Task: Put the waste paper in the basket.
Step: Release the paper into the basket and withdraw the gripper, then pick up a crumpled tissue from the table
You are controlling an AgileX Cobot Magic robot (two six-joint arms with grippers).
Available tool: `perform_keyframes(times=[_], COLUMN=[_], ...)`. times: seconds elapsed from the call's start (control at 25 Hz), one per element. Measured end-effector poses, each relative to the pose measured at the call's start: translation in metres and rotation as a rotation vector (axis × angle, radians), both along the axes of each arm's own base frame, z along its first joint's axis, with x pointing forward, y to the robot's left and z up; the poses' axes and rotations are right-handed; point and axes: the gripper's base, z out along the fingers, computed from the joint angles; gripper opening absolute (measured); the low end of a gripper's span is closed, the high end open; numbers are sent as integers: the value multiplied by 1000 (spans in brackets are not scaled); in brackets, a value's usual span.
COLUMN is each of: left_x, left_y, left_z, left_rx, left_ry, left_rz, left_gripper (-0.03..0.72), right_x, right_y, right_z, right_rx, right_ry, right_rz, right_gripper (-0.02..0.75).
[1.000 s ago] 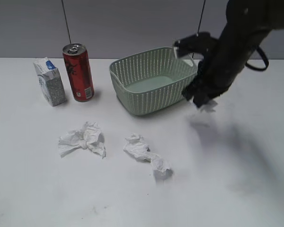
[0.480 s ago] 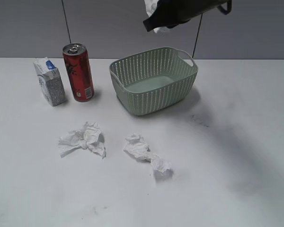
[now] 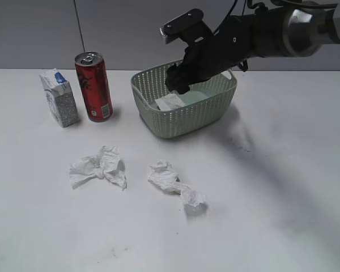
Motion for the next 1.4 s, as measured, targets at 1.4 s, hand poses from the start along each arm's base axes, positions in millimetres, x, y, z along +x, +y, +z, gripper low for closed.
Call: perform_keyframes(times=[1.4], left_x=[0], left_y=[0], left_z=[0], left_rx=[0], left_ry=[0], left_rz=[0], left_gripper=[591], right_x=[-51], right_y=[-139], right_z=[143], right_rx=[-69], right_ry=[534], right_rz=[-300], right_gripper=[593])
